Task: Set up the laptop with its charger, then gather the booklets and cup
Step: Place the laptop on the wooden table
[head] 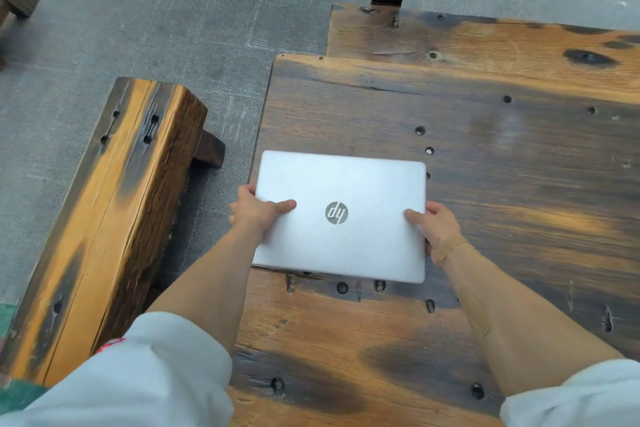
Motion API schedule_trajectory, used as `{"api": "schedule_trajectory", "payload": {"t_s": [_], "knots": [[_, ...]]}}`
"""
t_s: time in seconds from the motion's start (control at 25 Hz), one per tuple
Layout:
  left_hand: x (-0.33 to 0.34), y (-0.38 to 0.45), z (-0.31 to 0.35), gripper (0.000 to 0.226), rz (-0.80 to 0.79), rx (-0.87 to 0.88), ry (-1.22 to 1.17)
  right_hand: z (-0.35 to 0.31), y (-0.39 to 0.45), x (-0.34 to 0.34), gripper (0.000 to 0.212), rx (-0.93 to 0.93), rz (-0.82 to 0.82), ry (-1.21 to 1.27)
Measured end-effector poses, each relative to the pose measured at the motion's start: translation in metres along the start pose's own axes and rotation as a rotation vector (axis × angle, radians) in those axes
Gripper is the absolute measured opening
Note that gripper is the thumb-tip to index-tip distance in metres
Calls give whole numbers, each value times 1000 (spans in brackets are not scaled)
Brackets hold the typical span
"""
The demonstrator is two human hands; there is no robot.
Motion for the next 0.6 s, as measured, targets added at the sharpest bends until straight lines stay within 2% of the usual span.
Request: {"api": "schedule_trajectory", "payload": {"t_s": [0.08,0.24,0.32,0.44,0.6], "knots": [[-3,-5,-8,104,-25,-27,-86,5,-5,-5,44,24,-23,21],[-24,-42,-7,87,-72,16,-162,18,-31,-27,42,41,-35,67],[-32,-62,-9,86,-93,33,-178,19,-49,-44,38,31,-21,99],[-48,-93,-16,101,-124,67,-178,17,-81,-71,34,-12,8,136],[-61,-123,-32,112,-134,129,-228,22,-130,-109,39,-81,40,228]]}}
Point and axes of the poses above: each hand's wrist, its own y-axis towards the middle knuckle, its own x-axis out of the palm, z = x × y, the point moved 6 cm from there along y, towards the middle knuckle, and after that the axes turned 12 degrees about z, right-handed, at the moved point
